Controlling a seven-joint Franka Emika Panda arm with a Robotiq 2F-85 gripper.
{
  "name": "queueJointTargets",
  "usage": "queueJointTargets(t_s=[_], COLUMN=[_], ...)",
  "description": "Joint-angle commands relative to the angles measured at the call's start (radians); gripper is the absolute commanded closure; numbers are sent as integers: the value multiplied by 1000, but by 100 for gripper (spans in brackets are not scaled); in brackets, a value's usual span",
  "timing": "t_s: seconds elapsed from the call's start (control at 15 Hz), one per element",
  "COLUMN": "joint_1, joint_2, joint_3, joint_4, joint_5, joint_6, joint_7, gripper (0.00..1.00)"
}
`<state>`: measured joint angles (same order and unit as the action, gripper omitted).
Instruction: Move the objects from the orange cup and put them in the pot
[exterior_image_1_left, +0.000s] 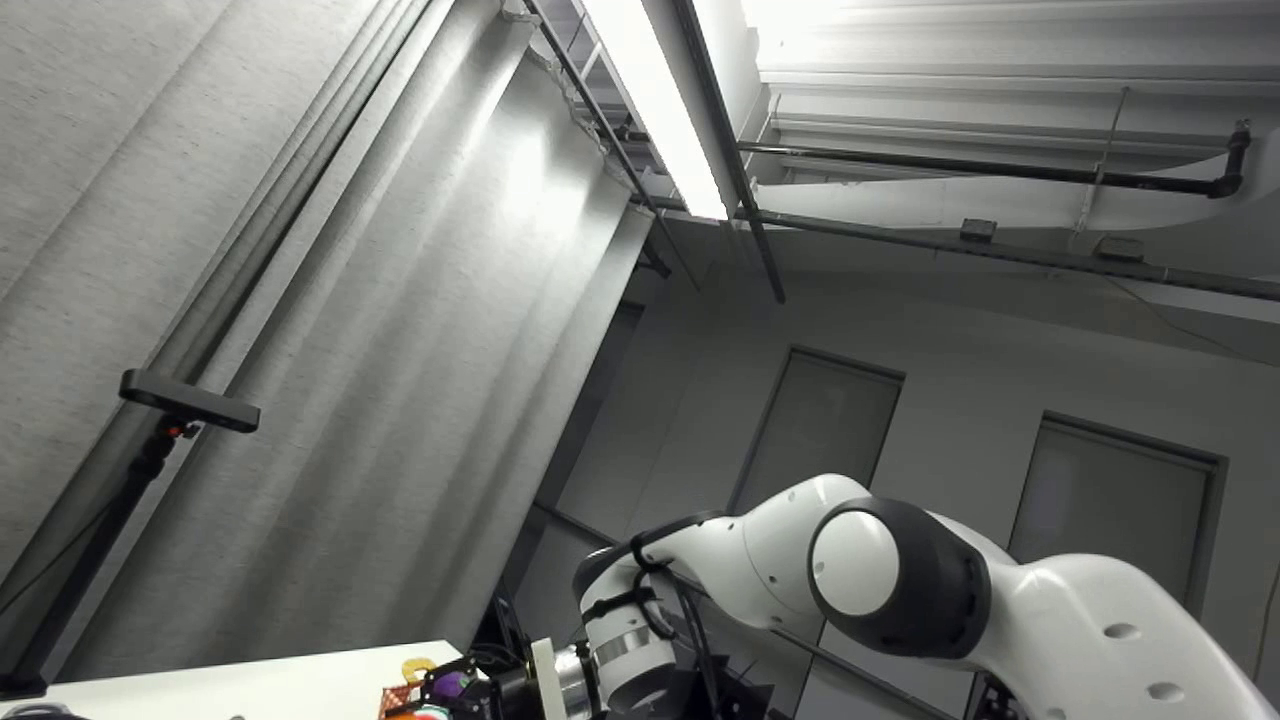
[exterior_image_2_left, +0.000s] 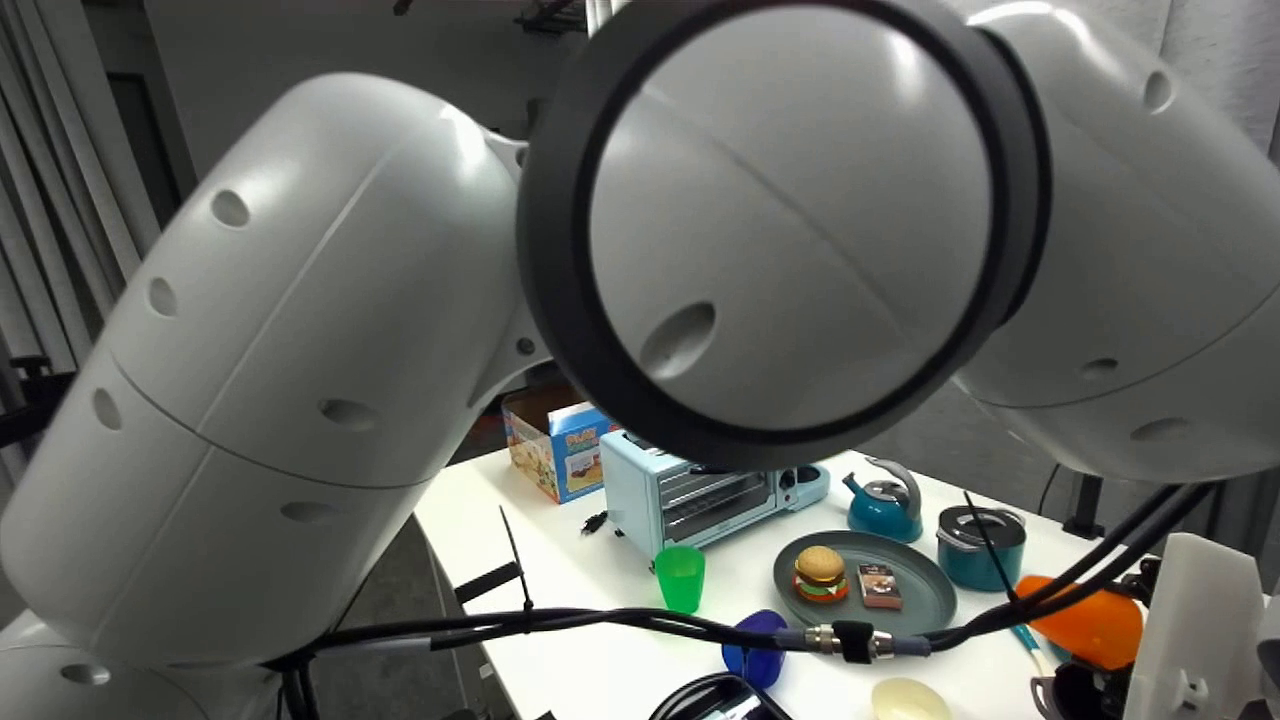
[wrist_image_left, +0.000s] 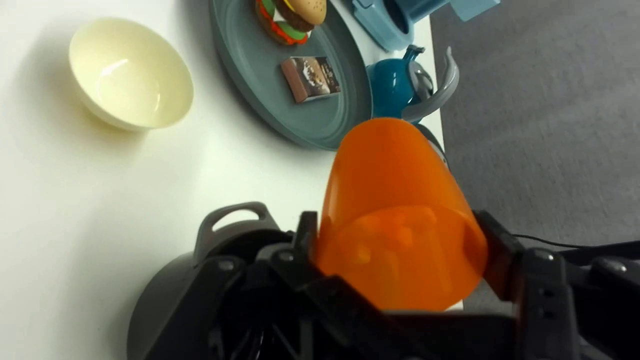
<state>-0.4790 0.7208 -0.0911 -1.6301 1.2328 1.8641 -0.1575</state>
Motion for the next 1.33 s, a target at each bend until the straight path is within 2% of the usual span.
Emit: queueJointTargets(t_s=[0.0, 0.27, 0.67, 1.27], joint_1=[-14, -19, -26, -19], joint_2=[59, 84, 105, 119], joint_3=[-19, -30, -42, -60], joint_4=[79, 103, 125, 142], joint_5=[68, 132, 244, 275], joint_6=[-115, -179, -281, -321], joint_7=[36, 48, 133, 180], gripper=[49, 49, 49, 49])
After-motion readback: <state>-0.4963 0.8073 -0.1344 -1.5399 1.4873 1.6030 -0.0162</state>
